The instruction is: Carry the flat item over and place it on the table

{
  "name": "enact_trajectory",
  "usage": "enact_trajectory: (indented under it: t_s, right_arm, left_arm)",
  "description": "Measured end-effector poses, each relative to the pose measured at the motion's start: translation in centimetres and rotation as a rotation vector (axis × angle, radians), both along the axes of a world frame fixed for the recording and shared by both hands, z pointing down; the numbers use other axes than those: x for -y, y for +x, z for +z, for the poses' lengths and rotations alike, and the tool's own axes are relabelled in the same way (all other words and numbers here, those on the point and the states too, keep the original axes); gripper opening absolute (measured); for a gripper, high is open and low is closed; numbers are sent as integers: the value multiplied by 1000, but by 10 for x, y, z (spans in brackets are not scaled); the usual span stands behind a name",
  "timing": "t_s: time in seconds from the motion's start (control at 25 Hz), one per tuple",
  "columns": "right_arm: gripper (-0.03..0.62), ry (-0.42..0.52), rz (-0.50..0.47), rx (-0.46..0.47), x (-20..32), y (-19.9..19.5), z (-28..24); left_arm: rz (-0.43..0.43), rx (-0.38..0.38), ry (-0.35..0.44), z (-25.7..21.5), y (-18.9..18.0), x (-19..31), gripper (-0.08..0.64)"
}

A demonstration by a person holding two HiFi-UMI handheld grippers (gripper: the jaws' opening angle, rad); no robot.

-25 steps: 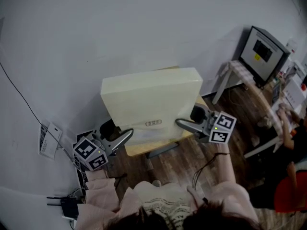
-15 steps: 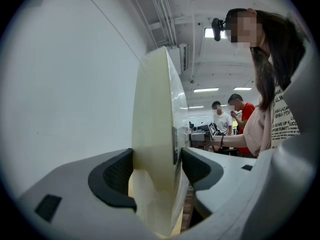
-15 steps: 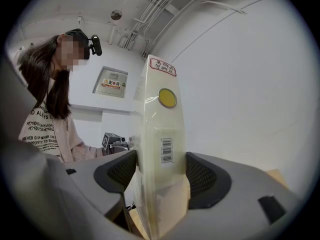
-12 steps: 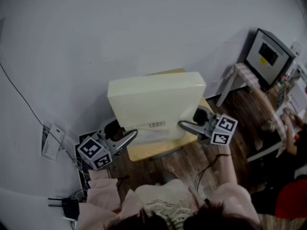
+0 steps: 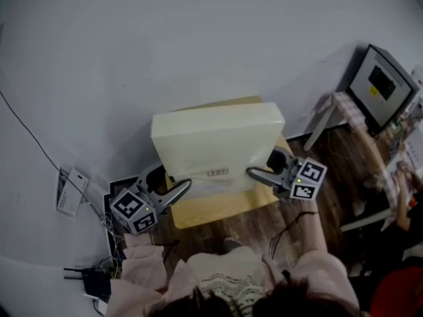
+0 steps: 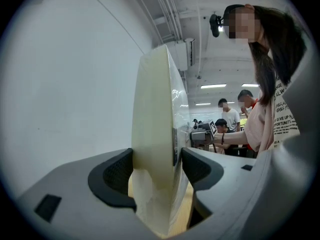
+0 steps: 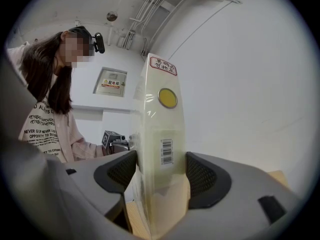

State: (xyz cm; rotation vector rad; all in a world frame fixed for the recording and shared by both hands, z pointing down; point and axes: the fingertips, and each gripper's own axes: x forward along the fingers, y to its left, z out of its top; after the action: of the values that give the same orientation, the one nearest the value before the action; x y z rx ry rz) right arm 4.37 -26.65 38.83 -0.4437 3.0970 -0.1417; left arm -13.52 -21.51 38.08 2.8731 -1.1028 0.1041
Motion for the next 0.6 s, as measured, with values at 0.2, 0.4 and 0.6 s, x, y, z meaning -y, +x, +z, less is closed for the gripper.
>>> enact_trajectory:
  t_s: [0.2, 0.4, 0.6]
  right_arm:
    - [316, -16, -31, -14, 22, 2, 3]
    - [316, -23, -60, -27, 42, 4, 6]
    - [316, -36, -75, -19, 55, 3, 13]
  left_arm:
    - [-33, 2, -29, 3, 4, 18, 307]
    - [-59, 13, -38, 7, 8, 33, 307]
    - [-81, 17, -59, 15, 9, 45, 307]
